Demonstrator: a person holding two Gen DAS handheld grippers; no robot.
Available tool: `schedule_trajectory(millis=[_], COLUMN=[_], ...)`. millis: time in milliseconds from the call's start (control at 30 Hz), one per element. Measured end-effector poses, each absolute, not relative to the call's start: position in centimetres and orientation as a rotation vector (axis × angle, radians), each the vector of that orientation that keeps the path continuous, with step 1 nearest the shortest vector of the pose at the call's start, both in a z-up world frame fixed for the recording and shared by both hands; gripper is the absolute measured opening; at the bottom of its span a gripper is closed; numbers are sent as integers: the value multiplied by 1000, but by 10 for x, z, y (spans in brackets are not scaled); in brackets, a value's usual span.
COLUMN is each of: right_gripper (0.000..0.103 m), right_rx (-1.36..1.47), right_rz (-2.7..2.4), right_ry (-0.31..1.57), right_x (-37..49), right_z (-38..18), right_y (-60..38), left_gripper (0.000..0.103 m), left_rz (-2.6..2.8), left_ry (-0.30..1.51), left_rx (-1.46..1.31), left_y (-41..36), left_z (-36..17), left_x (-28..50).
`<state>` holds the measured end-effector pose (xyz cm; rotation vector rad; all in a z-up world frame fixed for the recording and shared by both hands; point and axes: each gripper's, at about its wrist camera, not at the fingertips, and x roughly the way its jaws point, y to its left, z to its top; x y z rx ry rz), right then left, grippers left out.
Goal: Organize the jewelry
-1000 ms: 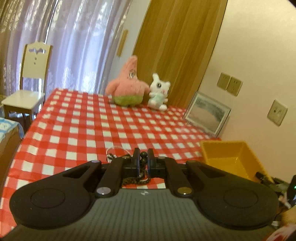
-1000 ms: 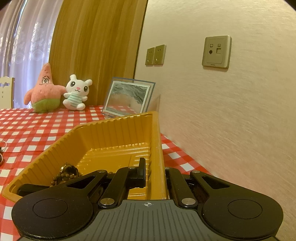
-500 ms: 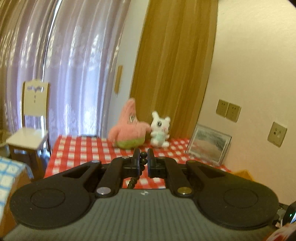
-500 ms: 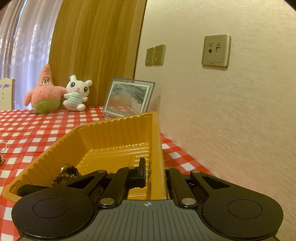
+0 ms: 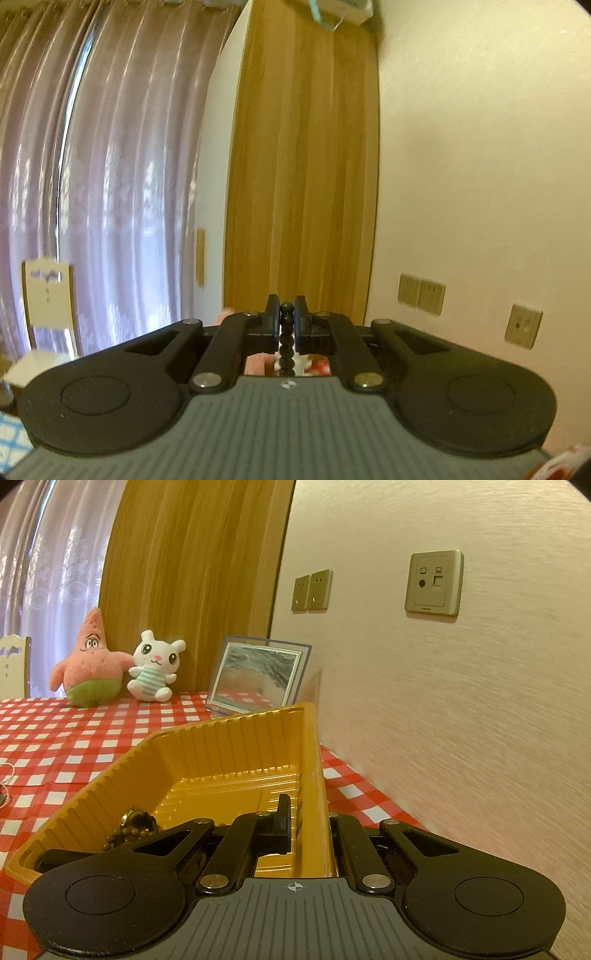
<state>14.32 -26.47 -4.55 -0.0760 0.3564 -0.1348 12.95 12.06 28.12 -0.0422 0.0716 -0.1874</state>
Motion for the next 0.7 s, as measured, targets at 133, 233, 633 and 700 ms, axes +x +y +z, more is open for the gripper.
schedule_trajectory(millis=[133,233,633,700], right_gripper=[5,5,5,5], right_rx=[-73,-73,-74,-73], right_rz=[-133,-132,-131,-131], right_ry=[356,354,354,355], right_x=[143,142,142,142], right_z=[-46,-45,-45,-45], right_y=[-264,-264,-264,-264], left_gripper=[6,6,6,6], left_rz=[-189,-209,-395,-454], left_ry=[20,5,33,29], left_rx=[-39,-44,-101,-123], left_y=[114,107,53,39], left_z=[305,316,311,311], left_x=[128,127,148,152])
